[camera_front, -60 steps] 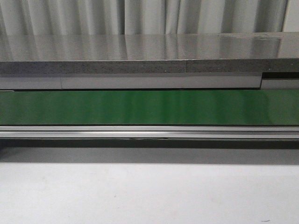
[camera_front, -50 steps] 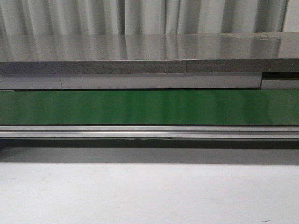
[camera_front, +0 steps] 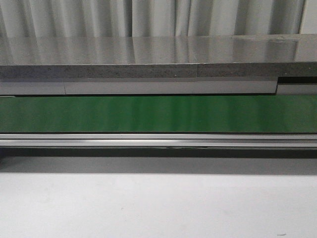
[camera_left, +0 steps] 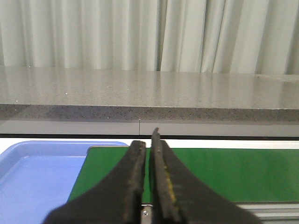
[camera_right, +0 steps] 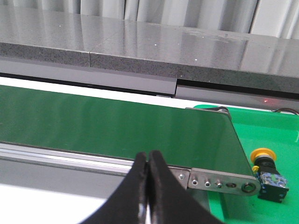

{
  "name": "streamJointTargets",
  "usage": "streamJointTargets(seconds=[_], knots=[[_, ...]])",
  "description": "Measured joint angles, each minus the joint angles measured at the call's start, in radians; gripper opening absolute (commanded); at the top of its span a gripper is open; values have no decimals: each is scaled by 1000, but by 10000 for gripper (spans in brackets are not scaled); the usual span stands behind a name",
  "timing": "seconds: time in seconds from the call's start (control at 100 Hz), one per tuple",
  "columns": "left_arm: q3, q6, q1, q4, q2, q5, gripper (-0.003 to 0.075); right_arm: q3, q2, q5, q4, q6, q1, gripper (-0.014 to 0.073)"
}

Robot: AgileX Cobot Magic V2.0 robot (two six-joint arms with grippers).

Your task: Move button from right to left

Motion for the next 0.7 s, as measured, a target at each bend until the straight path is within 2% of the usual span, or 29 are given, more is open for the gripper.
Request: streamJointTargets(seconds=[0.17,0.4,0.51,0.7], knots=[[0,0,0,0,0,0,5,0,0,-6,0,0,0,-68],[0,0,0,0,0,0,5,0,0,-84,0,0,0,-68],[0,0,0,0,0,0,5,-40,0,-21,30,0,0,-68],[0,0,0,0,0,0,5,-222,28,160,69,0,0,-68]])
